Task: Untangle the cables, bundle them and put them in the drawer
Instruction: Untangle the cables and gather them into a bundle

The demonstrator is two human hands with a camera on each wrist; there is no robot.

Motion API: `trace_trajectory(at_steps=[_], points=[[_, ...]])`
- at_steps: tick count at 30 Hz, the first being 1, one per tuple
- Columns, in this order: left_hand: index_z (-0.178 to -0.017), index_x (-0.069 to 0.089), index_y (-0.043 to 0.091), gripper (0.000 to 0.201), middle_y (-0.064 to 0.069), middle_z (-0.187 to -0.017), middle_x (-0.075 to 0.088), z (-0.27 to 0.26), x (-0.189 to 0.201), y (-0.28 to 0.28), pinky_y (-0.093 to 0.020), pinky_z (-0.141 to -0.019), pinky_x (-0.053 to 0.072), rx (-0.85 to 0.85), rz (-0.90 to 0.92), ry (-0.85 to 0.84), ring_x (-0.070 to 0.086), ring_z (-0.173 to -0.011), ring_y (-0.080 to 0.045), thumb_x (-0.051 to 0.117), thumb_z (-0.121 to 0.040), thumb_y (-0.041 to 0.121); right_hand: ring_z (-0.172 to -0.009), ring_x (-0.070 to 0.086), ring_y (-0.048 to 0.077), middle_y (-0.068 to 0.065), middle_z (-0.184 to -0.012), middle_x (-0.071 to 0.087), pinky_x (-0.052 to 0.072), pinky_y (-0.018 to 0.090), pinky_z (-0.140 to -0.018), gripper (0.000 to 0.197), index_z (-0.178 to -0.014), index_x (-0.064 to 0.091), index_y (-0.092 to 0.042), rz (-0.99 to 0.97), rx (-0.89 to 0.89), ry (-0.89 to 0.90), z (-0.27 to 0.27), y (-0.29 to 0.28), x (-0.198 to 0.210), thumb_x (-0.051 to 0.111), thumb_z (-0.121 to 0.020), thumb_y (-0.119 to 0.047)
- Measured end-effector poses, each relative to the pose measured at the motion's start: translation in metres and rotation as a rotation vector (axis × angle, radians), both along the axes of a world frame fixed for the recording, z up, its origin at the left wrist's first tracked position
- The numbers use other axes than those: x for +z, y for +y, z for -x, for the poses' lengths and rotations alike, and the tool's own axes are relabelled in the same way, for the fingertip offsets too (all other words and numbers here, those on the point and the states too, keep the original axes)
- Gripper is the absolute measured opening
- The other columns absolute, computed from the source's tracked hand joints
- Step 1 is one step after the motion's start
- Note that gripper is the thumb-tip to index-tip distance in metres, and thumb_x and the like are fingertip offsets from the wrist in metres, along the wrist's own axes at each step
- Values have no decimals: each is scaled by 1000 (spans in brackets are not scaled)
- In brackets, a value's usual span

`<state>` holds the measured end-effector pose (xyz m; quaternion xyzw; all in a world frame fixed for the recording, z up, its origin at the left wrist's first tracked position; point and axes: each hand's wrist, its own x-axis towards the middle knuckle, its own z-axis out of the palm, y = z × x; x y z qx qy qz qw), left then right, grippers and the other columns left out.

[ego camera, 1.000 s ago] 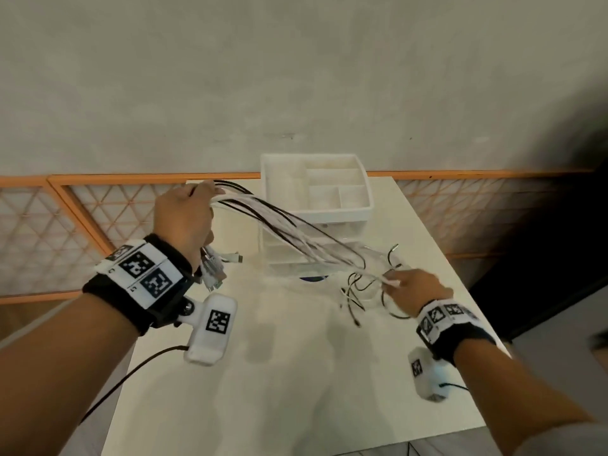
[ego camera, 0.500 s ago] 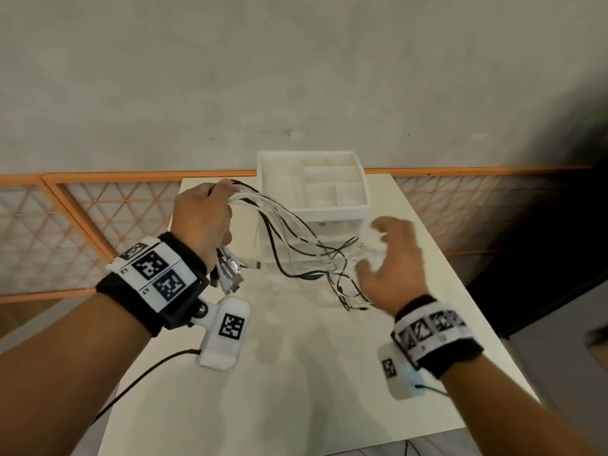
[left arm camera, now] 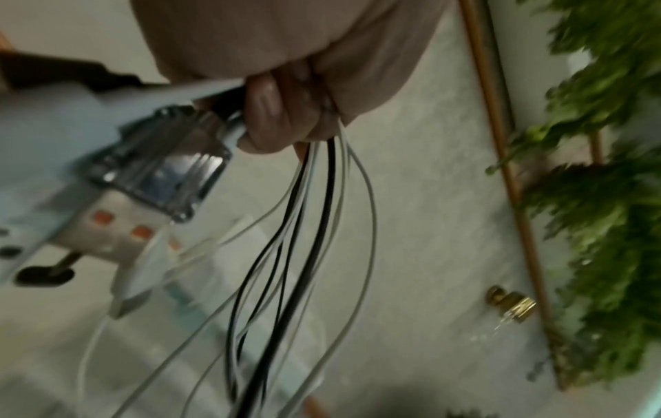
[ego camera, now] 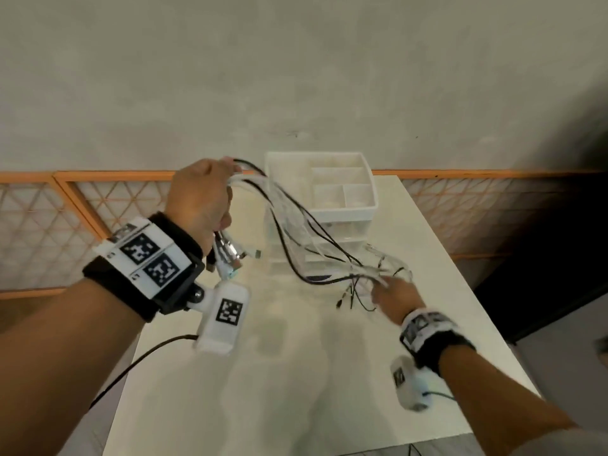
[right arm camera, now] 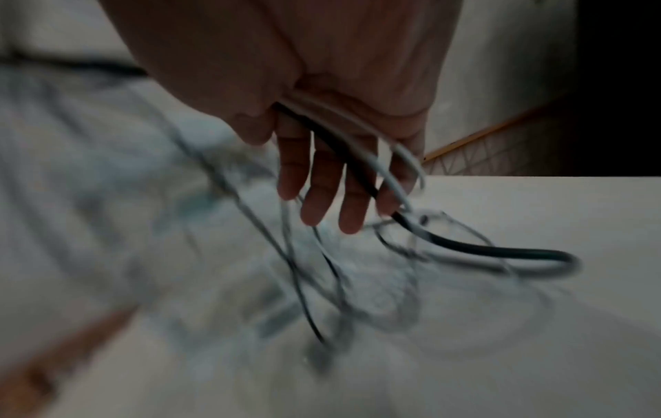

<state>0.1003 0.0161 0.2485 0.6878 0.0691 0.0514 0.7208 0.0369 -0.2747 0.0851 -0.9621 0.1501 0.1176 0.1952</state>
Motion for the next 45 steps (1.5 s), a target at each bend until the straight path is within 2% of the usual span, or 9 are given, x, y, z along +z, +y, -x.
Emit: trace_trajectory(at_steps=[3,8,14,20,28,35,38,41,45], points=[[-83,63,11,27,-1,-50,36,-4,-40,3,-22,-42,25,48,-214,78,27,-38,-18,51,-98,30,-88,69,29,8,-87,74,51,38,-82,50,-69,69,-23,-394,-241,-429,-21,-10,68,37,-96,-51],[-65,56,16,35,-8,-55,42,-6,-80,17,-31,-51,34,175,-278,184,33,-41,-26,50,-97,30,-65,55,9,2,-70,61,47,19,-66,40,-71,65,-15,-567,-270,-1034,-9,-10,130,52,-99,-40],[-76,60,23,26,-2,-57,37,-15,-39,45,-20,-38,24,286,17,63,31,-45,-15,47,-98,23,-96,65,39,21,-107,68,50,37,-81,35,-92,74,-12,117,-235,-89,24,-51,-14,56,-94,-41],[-87,65,19,21,2,-51,35,-7,-40,20,-16,-38,21,162,-7,-6,26,-38,-10,49,-100,27,-48,66,30,15,-67,71,62,51,-63,35,-83,67,-5,-589,-593,-132,8,-29,-13,47,-98,-30],[-98,69,21,30,-14,-76,64,0,-78,-5,-42,-70,50,-10,-516,-110,61,-77,-40,48,-96,42,-87,69,25,8,-97,68,58,35,-83,20,-90,60,-18,-805,-122,-1108,-8,11,146,49,-101,-30],[-100,68,14,33,-6,-73,60,2,-90,5,-41,-71,50,-140,-730,-5,61,-79,-41,46,-99,39,-137,43,5,-8,-137,51,31,14,-107,21,-103,60,-5,-458,84,-1162,5,18,129,47,-104,-22],[-90,69,17,33,-1,-59,50,3,-86,12,-32,-56,39,-95,-609,55,45,-56,-29,49,-97,41,-142,37,10,0,-147,44,30,9,-106,8,-101,57,-13,-366,52,-1087,2,2,111,49,-102,-16],[-77,65,18,30,4,-47,39,4,-66,12,-22,-45,24,-25,-278,66,28,-42,-15,53,-97,36,-133,49,28,-3,-154,33,48,39,-100,22,-107,52,-21,-80,-39,-852,10,-19,60,57,-92,-5],[-73,56,18,30,10,-41,30,4,-31,18,-19,-40,18,-43,-31,15,20,-38,-11,53,-99,32,-122,55,33,2,-151,41,47,44,-101,70,-144,34,-34,153,-81,42,40,-28,7,55,-80,-14]])
